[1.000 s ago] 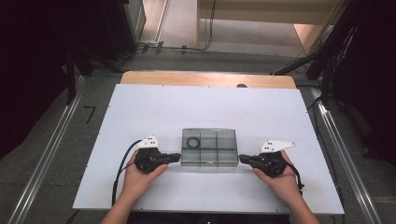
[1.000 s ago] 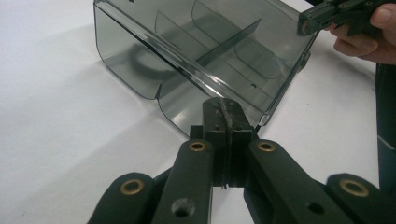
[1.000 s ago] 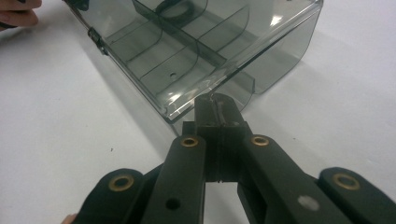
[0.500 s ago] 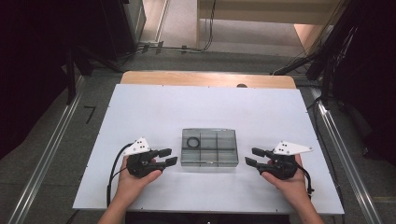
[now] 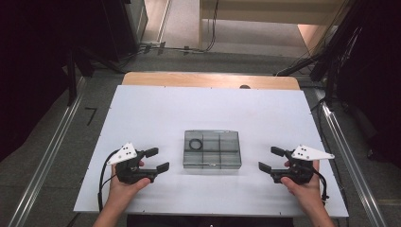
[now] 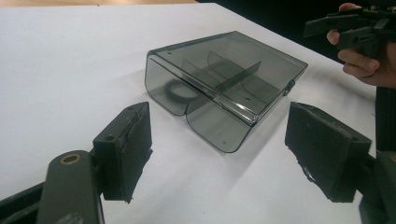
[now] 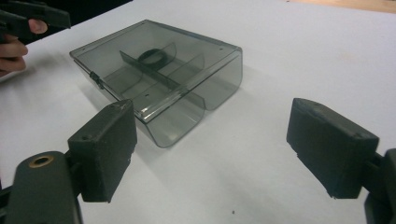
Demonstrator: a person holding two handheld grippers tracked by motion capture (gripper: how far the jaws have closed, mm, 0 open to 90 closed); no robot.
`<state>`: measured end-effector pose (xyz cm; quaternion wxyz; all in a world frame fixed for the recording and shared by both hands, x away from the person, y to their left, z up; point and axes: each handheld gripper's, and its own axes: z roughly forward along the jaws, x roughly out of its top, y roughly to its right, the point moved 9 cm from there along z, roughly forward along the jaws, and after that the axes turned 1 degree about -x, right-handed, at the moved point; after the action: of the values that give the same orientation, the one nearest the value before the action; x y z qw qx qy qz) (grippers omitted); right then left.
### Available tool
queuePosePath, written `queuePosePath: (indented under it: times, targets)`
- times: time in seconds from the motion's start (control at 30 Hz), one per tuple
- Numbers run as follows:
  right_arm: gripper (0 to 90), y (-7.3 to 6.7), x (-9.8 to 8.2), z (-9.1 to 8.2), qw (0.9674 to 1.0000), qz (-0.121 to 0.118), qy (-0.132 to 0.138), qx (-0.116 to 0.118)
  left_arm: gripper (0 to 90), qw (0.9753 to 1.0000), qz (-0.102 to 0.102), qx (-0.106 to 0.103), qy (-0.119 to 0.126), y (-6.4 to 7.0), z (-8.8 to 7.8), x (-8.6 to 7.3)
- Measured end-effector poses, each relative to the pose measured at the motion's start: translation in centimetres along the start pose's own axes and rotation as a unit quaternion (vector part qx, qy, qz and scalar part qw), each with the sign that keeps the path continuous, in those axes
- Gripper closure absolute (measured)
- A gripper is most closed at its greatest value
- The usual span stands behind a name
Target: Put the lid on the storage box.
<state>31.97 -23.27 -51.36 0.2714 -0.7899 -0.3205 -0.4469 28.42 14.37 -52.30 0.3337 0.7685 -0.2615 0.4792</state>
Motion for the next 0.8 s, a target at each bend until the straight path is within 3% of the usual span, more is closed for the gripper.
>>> queuePosePath:
  times: [0.4, 0.8]
  targets:
    - [12.0, 1.9, -1.3, -2.2, 0.9996, 0.015, 0.005, -0.023, 7.1, 0.9999, -0.007, -0.001, 0.013, -0.8, -2.0, -0.5]
    - [8.1, 3.5, -1.9, -4.1, 0.9989, 0.030, 0.017, -0.033, 0.9, 0.9995, -0.011, 0.012, 0.027, -1.8, -3.5, -0.9]
